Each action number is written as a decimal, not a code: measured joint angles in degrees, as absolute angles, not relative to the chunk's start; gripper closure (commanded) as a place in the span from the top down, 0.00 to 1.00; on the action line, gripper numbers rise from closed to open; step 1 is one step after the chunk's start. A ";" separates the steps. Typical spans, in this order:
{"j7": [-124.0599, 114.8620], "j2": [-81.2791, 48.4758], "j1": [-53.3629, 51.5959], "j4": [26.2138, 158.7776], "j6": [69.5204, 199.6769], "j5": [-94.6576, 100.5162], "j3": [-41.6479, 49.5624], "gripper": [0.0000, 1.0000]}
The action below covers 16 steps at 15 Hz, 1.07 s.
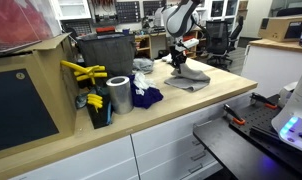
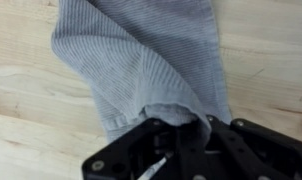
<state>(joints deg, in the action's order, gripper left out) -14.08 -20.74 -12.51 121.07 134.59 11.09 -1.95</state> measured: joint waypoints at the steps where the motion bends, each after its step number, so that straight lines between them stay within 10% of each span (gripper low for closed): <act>1: -14.08 -20.68 -12.91 122.05 134.88 11.18 -2.35 0.01; 2: -14.08 -20.57 -13.33 123.08 135.27 11.31 -2.63 0.31; 12: -18.32 -18.37 -14.66 129.45 141.44 15.32 -1.97 0.98; 16: -18.30 -14.14 -12.10 130.67 142.58 13.41 -1.61 1.00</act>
